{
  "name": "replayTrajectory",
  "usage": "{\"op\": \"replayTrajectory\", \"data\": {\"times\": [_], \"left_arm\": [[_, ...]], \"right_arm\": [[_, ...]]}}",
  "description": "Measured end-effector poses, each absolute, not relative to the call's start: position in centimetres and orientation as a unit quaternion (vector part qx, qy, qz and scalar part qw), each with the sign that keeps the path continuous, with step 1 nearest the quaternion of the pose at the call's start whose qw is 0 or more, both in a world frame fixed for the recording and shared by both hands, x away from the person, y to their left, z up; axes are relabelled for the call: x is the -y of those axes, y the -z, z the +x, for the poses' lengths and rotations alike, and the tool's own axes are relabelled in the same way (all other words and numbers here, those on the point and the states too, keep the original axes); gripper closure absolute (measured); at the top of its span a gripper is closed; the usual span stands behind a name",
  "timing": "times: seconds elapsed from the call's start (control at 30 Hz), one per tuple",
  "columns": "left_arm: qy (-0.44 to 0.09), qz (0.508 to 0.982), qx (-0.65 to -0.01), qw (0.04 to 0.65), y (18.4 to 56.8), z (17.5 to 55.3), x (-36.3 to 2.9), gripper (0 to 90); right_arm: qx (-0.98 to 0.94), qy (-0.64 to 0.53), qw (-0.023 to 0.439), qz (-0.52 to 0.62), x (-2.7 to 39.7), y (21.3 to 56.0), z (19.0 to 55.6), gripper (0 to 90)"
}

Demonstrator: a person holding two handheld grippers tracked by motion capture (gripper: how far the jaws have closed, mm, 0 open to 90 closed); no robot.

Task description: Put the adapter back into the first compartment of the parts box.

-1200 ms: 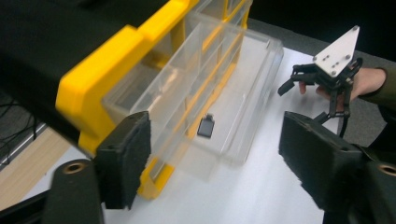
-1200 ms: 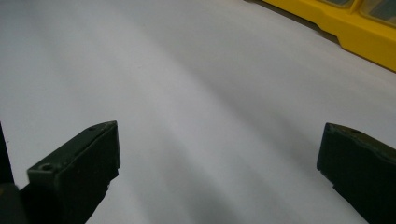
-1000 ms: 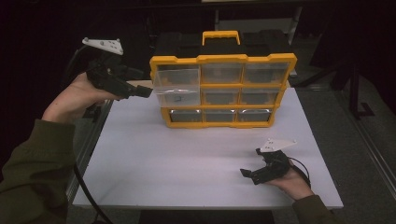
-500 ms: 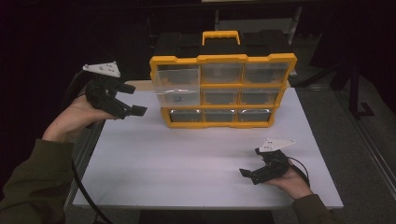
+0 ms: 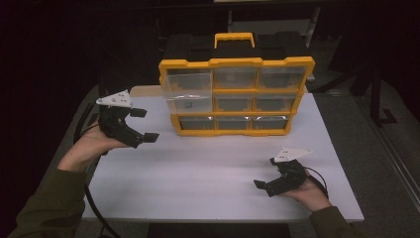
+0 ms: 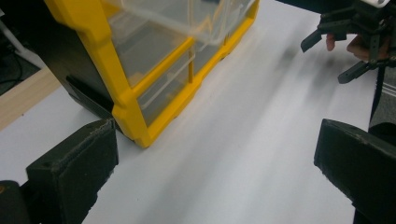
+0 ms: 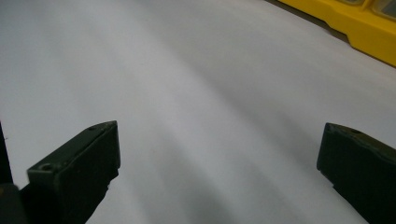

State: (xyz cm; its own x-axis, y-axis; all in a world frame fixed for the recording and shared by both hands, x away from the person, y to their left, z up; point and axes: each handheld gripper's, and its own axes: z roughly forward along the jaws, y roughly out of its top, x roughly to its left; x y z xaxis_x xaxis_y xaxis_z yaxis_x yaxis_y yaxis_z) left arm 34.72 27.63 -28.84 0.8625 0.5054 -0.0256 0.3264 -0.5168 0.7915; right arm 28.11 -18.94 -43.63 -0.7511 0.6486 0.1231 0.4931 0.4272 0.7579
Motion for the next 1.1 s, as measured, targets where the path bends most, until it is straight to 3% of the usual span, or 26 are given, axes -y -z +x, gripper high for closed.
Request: {"op": "replayTrajectory", "data": {"times": [1.1], "left_arm": [[-0.108,0.851,-0.251,0.448,39.8,31.5,-27.1,0.0]], "right_arm": [[-0.840,-0.412,0.094,0.340,19.0,43.7,28.1,0.0]]}}
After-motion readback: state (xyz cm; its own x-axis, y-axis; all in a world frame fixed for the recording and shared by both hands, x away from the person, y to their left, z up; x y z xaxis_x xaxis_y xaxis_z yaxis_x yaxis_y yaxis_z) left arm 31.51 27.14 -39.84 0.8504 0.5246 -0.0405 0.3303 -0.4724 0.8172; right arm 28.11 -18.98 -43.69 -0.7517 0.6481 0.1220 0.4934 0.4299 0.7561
